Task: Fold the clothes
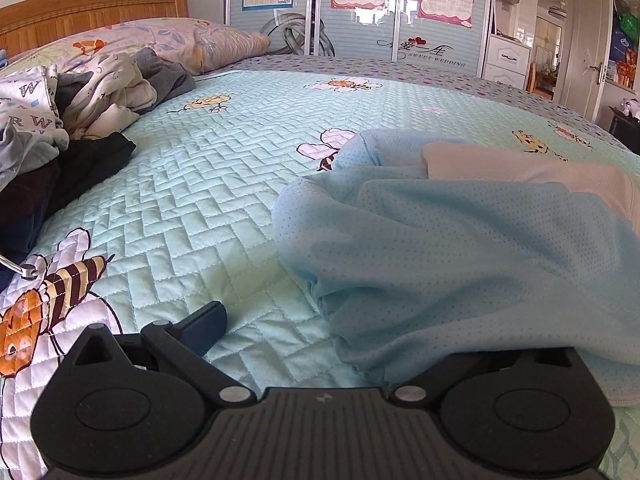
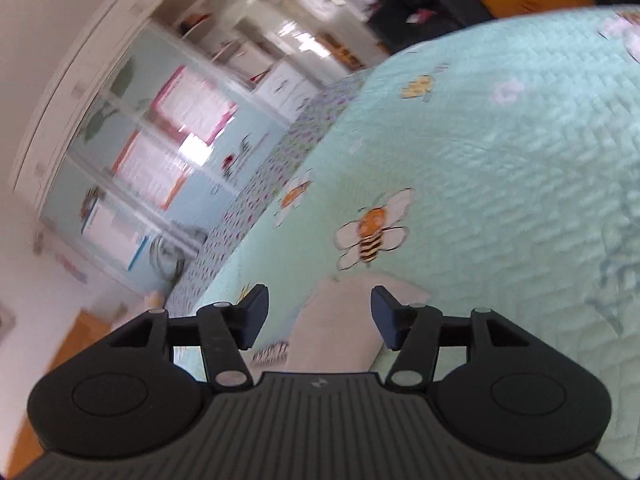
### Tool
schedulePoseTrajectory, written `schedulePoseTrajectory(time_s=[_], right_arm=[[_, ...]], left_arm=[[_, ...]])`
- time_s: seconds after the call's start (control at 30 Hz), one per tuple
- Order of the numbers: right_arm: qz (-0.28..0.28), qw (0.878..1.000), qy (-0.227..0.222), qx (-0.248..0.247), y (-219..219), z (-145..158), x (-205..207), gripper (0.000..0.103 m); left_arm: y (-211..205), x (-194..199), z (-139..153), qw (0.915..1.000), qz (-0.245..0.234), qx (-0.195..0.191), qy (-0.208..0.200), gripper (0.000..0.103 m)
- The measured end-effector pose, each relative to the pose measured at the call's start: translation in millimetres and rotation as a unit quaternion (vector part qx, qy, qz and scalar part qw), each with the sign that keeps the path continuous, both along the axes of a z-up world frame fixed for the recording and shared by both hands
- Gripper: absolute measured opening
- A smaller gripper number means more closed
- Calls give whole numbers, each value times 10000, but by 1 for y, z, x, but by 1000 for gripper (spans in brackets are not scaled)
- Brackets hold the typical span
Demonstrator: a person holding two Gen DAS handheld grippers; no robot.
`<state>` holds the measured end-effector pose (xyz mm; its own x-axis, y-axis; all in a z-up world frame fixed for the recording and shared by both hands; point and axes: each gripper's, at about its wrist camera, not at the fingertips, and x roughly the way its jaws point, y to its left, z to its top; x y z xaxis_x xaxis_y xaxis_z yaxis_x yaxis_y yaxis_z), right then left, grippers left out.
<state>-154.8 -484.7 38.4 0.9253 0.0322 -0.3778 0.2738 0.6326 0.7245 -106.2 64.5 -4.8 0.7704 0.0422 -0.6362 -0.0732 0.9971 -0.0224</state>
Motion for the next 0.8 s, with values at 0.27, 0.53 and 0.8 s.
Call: schedulePoseTrajectory(time_s=[0.27, 0.53, 0.8], right_arm=[[3017, 9389, 123, -1651, 163, 6, 29, 69], [4277, 7231, -446, -5406, 365, -1, 4, 81], [4602, 6476, -139, -6072, 421, -28, 39, 75]], left_arm=[[0, -1, 1, 10000, 4, -12, -3, 103], [2, -1, 1, 10000, -10, -57, -22, 103], [3, -1, 0, 9999, -18, -91, -38, 102]])
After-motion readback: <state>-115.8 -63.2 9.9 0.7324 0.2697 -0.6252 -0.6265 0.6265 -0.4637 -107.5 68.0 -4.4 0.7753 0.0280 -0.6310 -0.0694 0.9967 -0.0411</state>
